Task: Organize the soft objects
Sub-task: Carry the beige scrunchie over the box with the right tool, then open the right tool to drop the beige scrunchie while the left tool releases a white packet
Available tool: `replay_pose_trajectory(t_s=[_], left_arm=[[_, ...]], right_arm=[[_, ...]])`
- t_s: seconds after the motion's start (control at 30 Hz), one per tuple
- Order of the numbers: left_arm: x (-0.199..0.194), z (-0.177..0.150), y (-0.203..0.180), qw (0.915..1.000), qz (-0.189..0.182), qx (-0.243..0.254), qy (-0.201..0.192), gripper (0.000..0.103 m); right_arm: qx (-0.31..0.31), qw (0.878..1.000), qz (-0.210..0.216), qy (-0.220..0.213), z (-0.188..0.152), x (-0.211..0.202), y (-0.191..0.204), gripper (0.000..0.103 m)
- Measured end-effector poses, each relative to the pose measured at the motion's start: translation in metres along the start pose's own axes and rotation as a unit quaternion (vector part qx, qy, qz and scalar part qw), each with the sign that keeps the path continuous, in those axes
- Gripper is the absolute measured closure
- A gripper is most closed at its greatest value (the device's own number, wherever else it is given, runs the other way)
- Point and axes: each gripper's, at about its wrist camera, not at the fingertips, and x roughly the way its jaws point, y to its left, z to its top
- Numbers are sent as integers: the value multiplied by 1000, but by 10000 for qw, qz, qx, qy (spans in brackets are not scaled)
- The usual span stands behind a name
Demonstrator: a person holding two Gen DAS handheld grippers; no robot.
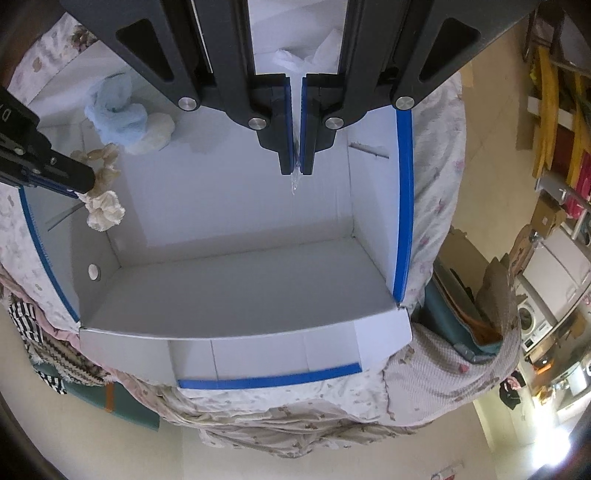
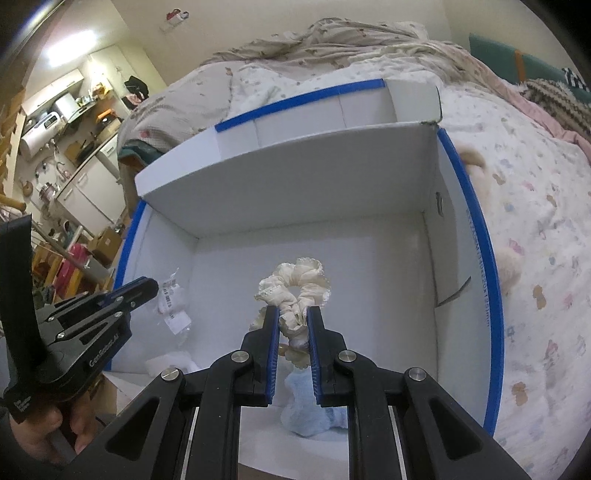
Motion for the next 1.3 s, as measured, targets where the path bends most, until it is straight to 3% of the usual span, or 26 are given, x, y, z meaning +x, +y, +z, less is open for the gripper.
replay_pose_trajectory(t_s=[0.17, 0.77, 0.87, 0.9, 0.93, 1.0, 1.17, 1.3], left_arm=[[9, -3, 5, 9997, -92, -141, 180, 100], [4, -7, 7, 9996, -126, -205, 133, 99], [4, -7, 7, 9996, -109, -209, 141, 99], [4, -7, 8, 9996, -106, -210, 141, 99], [4, -7, 8, 9996, -96, -202, 142, 99], [4, -7, 7, 9997, -96, -194, 146, 98], [4, -7, 5, 9997, -96, -186, 142, 91], [3, -6, 5, 9997, -87, -193, 109, 79]], right_arm=[[25, 10000, -46, 83, -2, 5, 0, 86], [53, 9995, -155, 262, -7, 14, -3, 85], [143, 9994, -96, 288, -7, 14, -6, 71], [161, 9994, -89, 279, -7, 14, -7, 64], [165, 9995, -98, 263, -7, 14, -7, 46], [216, 9996, -95, 180, -7, 11, -7, 33], [305, 9993, -62, 196, -4, 12, -10, 27], [246, 9994, -120, 191, -4, 11, -7, 20]])
